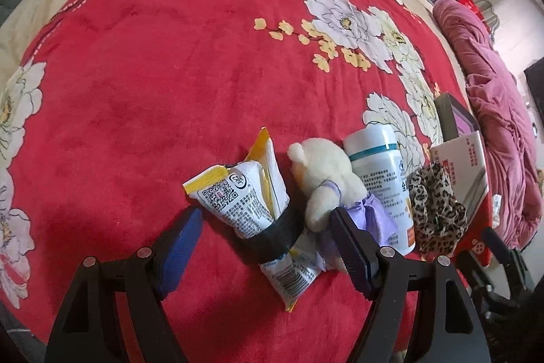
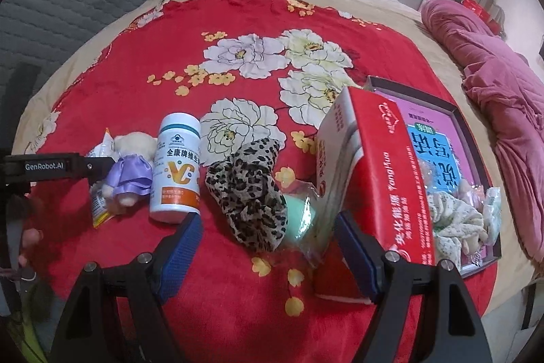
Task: Organize soft objects
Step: 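Grasp the yellow snack bag with the left gripper while right grasps the leopard scrunchie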
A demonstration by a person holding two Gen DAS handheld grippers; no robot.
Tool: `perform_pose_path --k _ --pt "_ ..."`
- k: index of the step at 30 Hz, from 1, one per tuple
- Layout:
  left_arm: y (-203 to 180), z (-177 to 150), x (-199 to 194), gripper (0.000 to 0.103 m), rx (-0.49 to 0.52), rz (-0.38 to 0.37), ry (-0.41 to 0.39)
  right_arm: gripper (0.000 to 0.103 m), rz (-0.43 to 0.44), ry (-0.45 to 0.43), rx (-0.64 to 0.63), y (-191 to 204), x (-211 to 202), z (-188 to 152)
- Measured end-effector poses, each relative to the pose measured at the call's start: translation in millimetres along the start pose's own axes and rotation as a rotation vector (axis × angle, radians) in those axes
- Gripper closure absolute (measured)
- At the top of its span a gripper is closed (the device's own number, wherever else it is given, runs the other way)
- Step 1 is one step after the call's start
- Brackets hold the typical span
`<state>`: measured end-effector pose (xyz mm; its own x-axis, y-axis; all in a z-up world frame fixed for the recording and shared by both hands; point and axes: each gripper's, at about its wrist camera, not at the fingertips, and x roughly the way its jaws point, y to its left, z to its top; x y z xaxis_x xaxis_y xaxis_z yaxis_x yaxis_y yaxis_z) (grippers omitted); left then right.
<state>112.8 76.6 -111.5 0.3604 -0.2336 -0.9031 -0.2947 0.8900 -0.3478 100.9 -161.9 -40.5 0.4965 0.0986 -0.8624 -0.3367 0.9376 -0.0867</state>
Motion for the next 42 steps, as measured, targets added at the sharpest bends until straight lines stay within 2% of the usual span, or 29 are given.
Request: perform_pose_path --k 9,14,18,19,21,24,30,33,37,42 --pt "13.5 5.8 5.8 0.024 -0.071 -0.047 0.013 0.024 -0.071 0.049 -0.128 18.0 35.0 8.7" --pt "14.1 3.4 3.7 0.024 -0.069 -0.025 0.003 0.024 -0.12 0.038 -0.205 32.1 48.9 15.8" --pt "19.7 2.3 1.8 0.024 -0.096 -0.044 0.01 0.025 -0.154 0.032 -0.277 42.5 58.2 21.7" --pt "21.4 1.8 0.5 0.024 -0.102 -0.049 0.01 0.027 -0.154 0.04 -0.284 43.6 60.9 22.8" --pt "25.3 0.9 -1.6 0.024 -0.117 -0.061 0.007 0.044 -0.153 0.048 -0.292 45.0 65.9 25.2" --pt "32.4 -0.2 -1.3 0.024 -0.146 -0.082 0.011 0.061 -0.126 0.053 -0.277 46.1 67.9 27.1" --pt "39.4 2.9 2.2 0.024 -0.205 -0.101 0.015 0.062 -0.121 0.053 -0.277 50.2 69.2 26.6" --pt "47.7 3.5 2.0 0.024 -0.28 -0.133 0.008 0.062 -0.116 0.06 -0.268 49.2 70.3 27.5" --pt "54.7 2.9 -0.1 0.024 -0.325 -0.174 0.001 0.062 -0.118 0.056 -0.268 48.7 70.8 28.9" --pt "52.1 4.9 4.8 0.024 -0.326 -0.146 0.025 0.062 -0.118 0.05 -0.26 47.5 70.8 31.1"
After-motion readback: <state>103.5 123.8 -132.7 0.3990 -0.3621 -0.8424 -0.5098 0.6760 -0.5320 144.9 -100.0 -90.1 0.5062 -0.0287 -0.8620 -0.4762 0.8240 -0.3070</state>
